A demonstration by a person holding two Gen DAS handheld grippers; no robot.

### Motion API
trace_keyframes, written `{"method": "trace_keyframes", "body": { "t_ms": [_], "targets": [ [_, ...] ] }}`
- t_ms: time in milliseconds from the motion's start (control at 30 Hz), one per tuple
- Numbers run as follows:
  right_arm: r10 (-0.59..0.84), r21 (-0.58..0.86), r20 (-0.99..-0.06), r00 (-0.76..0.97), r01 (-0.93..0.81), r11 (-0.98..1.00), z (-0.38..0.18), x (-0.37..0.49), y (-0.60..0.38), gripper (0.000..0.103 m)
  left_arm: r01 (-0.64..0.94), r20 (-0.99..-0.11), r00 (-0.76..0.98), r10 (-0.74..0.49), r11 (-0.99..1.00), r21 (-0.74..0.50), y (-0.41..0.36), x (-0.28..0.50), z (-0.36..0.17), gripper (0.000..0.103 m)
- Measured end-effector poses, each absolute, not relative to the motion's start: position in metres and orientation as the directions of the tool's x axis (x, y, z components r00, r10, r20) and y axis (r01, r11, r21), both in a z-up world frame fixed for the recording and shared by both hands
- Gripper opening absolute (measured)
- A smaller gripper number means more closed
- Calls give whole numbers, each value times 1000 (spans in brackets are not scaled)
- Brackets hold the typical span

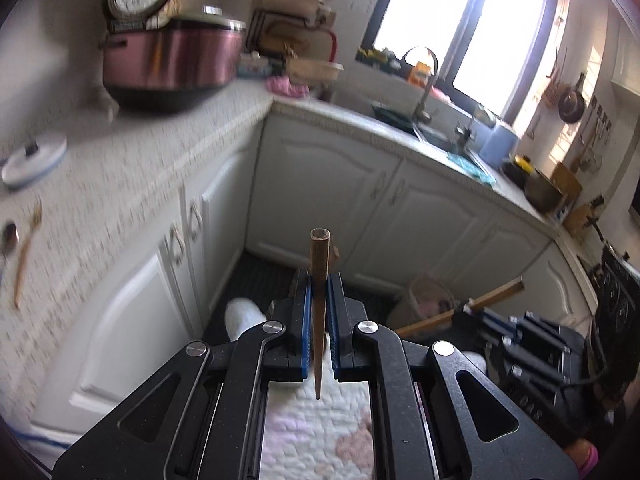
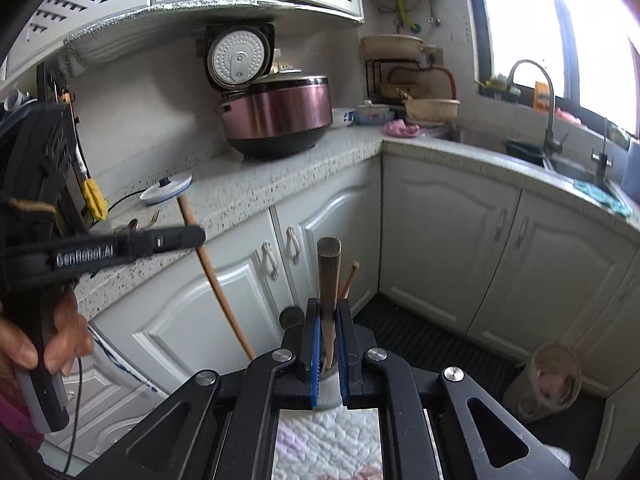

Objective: Organize utensils
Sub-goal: 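Carry both chopsticks up to the white jar with both grippers, then lower both chopsticks into the jar and open both grippers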

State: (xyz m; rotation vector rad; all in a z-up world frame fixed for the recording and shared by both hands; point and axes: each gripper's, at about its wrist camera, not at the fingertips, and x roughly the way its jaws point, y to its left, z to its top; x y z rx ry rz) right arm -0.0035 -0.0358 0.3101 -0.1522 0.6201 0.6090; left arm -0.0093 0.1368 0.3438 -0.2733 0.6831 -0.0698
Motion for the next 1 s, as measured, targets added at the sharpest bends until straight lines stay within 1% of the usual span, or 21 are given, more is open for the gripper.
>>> {"method": "trace_keyframes", "body": {
  "t_ms": [100,200,267,433,600,767,867,933,967,1000],
  "targets": [
    [479,31,-600,641,-580,814,308,7,-24,6,-57,-594,798,-99,969,-239,141,3,348,6],
    [470,34,-626,622,-581,813,293,19,-13,6,-77,-591,802,-87,966,-248,146,19,337,6],
    [462,37,-647,607,-580,814,281,27,-7,6,-95,-604,792,-83,962,-257,148,30,324,6],
    [428,41,-708,562,-573,818,251,50,4,6,-136,-649,760,-39,967,-217,146,51,284,6],
    [412,71,-753,513,-559,826,221,74,11,6,-155,-696,717,-40,964,-215,142,65,250,6],
    [404,95,-778,481,-546,832,198,89,18,6,-162,-741,670,-44,966,-204,133,77,221,6],
    [448,166,-767,459,-533,830,190,96,12,6,-164,-750,660,-54,963,-214,132,80,211,6],
    [474,221,-766,434,-514,829,185,98,3,9,-171,-754,653,-69,957,-235,135,80,209,6],
    [474,226,-766,434,-509,831,184,96,-1,14,-174,-754,652,-77,953,-247,137,79,208,8],
    [471,224,-765,438,-506,833,184,94,-3,18,-176,-755,651,-78,952,-250,138,77,207,12]
  ]
}}
